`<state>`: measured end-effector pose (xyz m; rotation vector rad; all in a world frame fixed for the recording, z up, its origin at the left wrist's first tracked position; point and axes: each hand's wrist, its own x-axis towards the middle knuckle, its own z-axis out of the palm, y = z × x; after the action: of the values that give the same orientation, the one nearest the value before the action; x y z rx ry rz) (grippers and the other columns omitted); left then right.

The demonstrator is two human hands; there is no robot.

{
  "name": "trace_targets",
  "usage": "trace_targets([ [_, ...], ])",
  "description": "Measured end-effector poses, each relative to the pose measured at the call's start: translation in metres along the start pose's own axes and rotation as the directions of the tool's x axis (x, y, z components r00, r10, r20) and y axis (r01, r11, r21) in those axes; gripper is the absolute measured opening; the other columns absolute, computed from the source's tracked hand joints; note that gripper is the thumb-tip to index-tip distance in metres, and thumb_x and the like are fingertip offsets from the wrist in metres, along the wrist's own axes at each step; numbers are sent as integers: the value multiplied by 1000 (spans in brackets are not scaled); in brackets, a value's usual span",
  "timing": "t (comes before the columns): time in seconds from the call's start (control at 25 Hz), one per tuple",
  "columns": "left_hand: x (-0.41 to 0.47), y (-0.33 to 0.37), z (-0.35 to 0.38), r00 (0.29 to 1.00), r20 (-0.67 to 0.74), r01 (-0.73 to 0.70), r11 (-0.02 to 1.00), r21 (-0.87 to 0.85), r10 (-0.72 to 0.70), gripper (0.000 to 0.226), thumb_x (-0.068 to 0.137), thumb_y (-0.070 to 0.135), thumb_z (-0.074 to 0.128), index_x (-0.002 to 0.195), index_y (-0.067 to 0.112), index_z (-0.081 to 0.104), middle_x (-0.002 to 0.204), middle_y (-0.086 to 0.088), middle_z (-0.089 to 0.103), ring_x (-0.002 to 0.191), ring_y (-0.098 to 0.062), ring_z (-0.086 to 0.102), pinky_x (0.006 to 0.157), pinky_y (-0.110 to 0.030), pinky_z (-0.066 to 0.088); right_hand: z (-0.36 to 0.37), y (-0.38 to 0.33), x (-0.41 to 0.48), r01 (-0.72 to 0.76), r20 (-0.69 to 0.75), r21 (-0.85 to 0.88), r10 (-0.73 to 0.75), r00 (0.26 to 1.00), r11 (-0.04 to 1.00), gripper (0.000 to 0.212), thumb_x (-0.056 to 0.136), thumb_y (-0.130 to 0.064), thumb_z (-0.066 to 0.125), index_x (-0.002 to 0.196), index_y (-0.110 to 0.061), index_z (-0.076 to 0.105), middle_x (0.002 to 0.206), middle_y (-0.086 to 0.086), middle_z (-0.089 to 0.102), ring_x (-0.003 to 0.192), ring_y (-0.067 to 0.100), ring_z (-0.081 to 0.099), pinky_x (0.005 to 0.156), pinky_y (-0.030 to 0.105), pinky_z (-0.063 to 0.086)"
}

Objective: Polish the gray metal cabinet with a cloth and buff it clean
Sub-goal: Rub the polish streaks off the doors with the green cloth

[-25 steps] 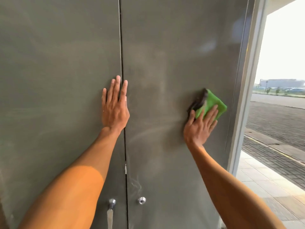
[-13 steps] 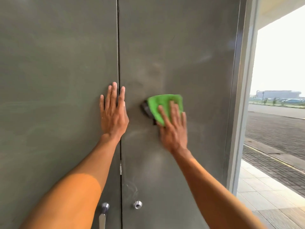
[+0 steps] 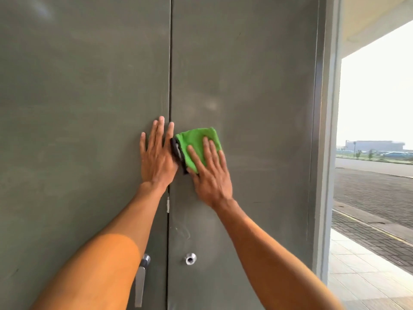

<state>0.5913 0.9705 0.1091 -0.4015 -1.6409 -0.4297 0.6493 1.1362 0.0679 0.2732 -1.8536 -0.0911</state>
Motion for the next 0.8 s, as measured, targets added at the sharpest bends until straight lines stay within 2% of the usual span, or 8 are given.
trace_targets([
  [0.08,-16,-4,-3,1000,7,-5,1000,30,5,65,98,8,44,160,19,30,170,-9,21,157,-26,20,123,-57,21,-8,42,-14,-293,-94,32,294,951,956,65,100,-41,49,160,-31,27,168,19,9,156,33,8,125,49,14],
  [0.16,-25,-6,-5,999,26,-26,999,43,25,69,98,5,49,162,21,26,171,-7,18,157,-24,18,123,-56,21,-28,87,-34,-722,-81,142,735,674,678,65,102,-49,37,161,-26,25,168,23,-1,156,37,0,125,49,6],
  [0.24,-26,-12,-6,999,34,-44,998,43,43,71,99,5,49,163,23,22,171,-6,15,158,-23,15,124,-56,20,-41,97,-39,-852,10,167,863,505,496,65,105,-52,31,159,-15,31,167,24,-10,155,39,-9,125,47,-1],
  [0.28,-27,-14,-5,998,38,-45,998,41,43,73,98,4,49,163,23,21,172,-5,14,158,-23,15,124,-56,19,-39,88,-34,-843,5,139,851,526,520,63,106,-51,33,157,-13,35,167,23,-11,155,39,-11,125,47,-3],
  [0.36,-35,-8,-1,1000,6,-12,999,44,12,75,96,2,48,163,23,20,172,-5,13,158,-23,14,124,-56,17,-26,47,-10,-676,-18,86,680,733,732,60,106,-48,36,157,-17,37,167,21,-10,155,39,-12,125,48,-6],
  [0.48,-55,-16,2,997,20,-73,997,4,73,67,96,14,37,162,14,24,170,-9,21,156,-25,23,123,-53,17,19,-47,-16,-231,11,-20,231,973,973,61,103,-45,40,160,-27,26,168,20,-1,156,38,-7,126,47,-4],
  [0.6,-66,-53,-12,978,61,-204,978,50,201,65,92,15,40,156,4,35,162,-13,38,149,-26,36,122,-49,25,35,-61,-13,-29,-33,-51,28,999,998,63,103,-48,43,161,-34,23,169,18,9,156,37,2,127,47,5],
  [0.8,-61,-62,-32,962,143,-242,969,51,233,67,88,12,35,154,6,39,163,-10,36,152,-24,31,123,-51,25,26,-69,20,-168,-48,-46,166,985,985,63,103,-49,40,161,-37,19,169,16,6,156,36,1,127,48,7],
])
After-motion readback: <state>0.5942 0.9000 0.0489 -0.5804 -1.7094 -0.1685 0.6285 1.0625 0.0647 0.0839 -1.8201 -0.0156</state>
